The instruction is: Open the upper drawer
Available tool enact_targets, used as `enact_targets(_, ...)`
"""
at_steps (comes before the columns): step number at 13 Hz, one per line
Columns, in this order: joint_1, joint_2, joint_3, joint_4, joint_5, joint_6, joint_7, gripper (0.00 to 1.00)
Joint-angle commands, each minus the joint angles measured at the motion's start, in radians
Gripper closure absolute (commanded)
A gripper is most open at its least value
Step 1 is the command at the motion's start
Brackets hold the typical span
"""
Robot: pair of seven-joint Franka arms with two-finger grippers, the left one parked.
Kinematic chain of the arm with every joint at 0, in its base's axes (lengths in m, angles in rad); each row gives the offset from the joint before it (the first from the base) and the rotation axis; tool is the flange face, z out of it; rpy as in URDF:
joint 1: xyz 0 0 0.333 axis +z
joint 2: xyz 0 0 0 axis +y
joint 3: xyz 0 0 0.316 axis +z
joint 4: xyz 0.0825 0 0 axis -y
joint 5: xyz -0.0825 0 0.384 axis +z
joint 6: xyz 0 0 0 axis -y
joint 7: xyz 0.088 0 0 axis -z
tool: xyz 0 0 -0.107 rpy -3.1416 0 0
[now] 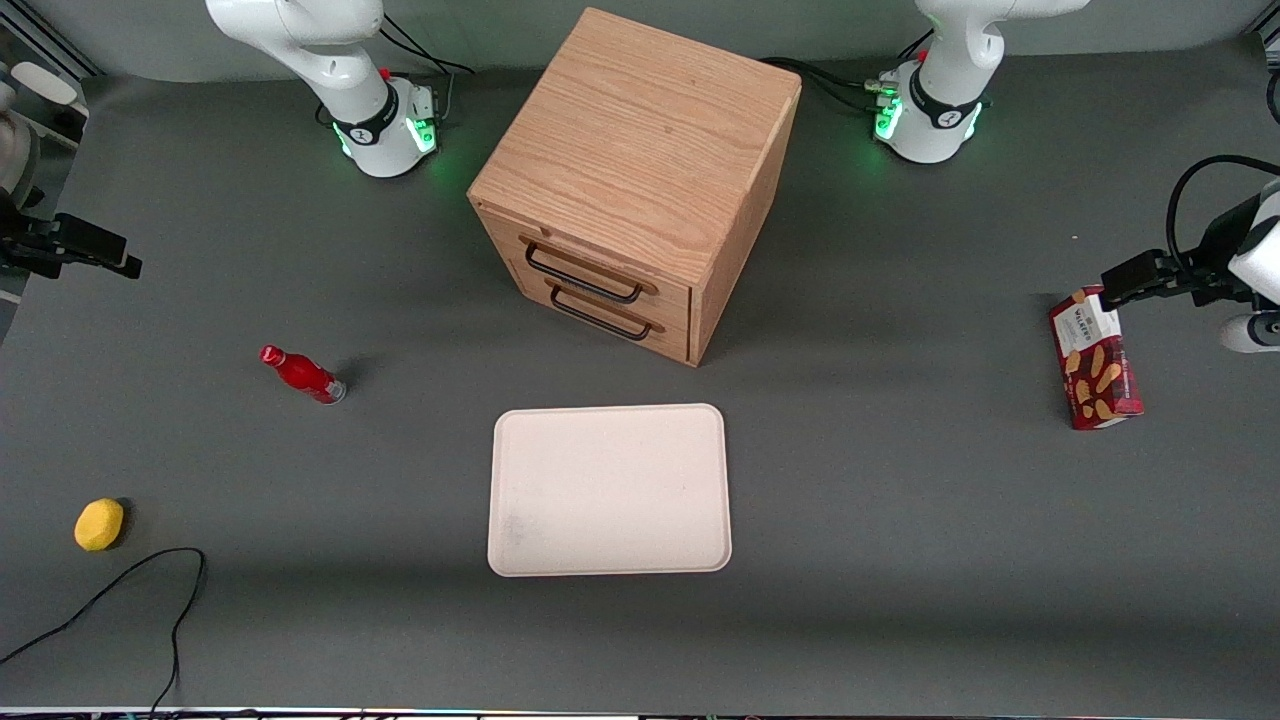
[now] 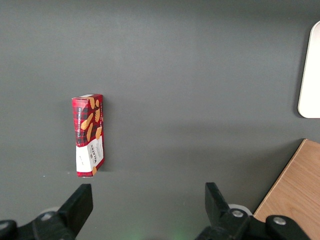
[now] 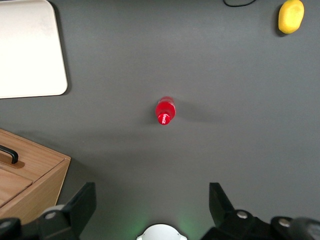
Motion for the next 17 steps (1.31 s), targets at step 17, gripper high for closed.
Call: enact_targets(17, 0.163, 0.115, 0.022, 0.136, 0.044, -0.026, -0.031, 0.00)
